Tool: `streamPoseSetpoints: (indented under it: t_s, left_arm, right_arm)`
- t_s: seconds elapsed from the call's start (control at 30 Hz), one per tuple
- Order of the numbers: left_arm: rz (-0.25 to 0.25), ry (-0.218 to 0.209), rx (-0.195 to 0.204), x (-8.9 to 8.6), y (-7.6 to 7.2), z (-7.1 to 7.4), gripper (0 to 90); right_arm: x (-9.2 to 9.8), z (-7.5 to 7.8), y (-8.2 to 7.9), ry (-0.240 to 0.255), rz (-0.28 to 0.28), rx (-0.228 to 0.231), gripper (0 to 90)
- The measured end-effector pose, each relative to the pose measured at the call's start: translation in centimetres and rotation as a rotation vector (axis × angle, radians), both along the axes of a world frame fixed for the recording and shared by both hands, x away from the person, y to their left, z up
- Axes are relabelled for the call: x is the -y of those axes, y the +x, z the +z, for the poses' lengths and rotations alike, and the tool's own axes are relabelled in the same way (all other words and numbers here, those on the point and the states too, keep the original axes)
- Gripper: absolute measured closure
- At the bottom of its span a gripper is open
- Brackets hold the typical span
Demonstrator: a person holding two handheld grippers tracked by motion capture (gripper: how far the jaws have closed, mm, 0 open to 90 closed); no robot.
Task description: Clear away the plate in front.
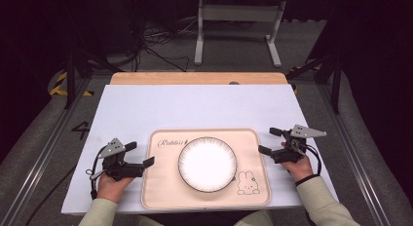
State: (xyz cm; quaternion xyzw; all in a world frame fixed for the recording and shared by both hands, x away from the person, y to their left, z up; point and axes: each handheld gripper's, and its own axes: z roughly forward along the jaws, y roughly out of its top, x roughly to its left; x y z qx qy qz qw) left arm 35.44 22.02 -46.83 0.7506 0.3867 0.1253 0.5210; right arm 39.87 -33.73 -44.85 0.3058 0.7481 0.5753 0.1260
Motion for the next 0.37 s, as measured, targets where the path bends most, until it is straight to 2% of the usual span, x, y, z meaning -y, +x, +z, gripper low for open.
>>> streamPoseSetpoints:
  t_s: [0.07, 0.23, 0.37]
  left_arm:
    - [-0.002, 0.002, 0.001, -0.01, 0.02, 0.0, 2.6]
    - [-0.001, -0.031, 0.001, -0.16, 0.09, -0.02, 2.9]
    - [-0.011, -0.044, 0.016, -0.15, 0.04, 0.02, 3.0]
  right_arm:
    - [-0.02, -0.02, 0.01, -0.002, -0.002, -0.001, 0.0]
    - [-0.07, -0.05, 0.06, -0.005, 0.0, -0.001, 0.0]
    - [-0.11, -0.06, 0.07, -0.005, 0.0, -0.001, 0.0]
